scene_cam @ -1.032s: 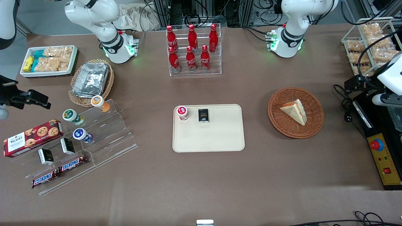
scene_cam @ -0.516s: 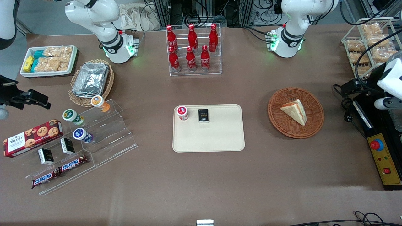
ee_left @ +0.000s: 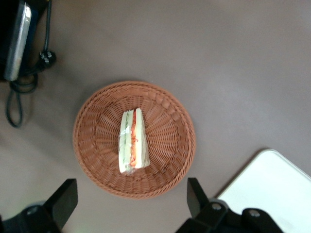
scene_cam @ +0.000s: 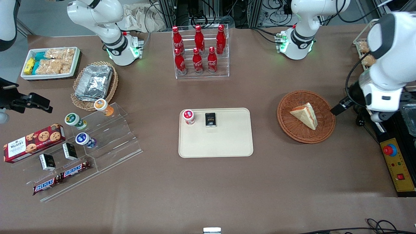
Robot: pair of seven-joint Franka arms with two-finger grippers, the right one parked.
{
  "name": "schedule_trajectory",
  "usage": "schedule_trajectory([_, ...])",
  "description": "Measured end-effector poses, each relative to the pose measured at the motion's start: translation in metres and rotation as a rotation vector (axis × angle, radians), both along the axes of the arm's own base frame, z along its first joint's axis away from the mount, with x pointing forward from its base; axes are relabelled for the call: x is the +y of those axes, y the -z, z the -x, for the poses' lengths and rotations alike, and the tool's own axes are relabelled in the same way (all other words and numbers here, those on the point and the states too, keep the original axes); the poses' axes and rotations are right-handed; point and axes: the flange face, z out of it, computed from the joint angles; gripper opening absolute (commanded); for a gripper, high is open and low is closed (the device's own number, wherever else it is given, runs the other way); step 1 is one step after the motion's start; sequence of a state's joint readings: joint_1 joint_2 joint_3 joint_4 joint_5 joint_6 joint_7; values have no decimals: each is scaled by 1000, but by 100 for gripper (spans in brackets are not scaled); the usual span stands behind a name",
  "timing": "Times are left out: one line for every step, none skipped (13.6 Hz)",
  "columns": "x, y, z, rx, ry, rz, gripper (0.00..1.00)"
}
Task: Place sandwich from basket to tray
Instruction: 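Move the left gripper over the wrapped sandwich in the wicker basket, then lower the open left gripper around the sandwich and close it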
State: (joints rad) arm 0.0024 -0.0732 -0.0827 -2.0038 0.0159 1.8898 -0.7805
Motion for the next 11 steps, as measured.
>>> schedule_trajectory([1,24,11,-4,-19,-1,100])
schedule_trajectory([3,44,21,-3,-37,6,100])
schedule_trajectory([3,61,28,-1,-64,19,100])
schedule_trajectory([3,71,31,1,-92,32,100])
schedule_trajectory([2,79,33,1,-117,43,100])
schedule_trajectory([2,87,35,-4,-135,49,100])
schedule_trajectory([3,97,38,-12,-148,57,100])
schedule_trajectory([3,109,41,-18,-155,62,100])
schedule_trajectory([4,122,46,-18,-160,63,100])
schedule_trajectory([5,134,49,-16,-163,63,100])
schedule_trajectory([5,145,52,-13,-165,63,100])
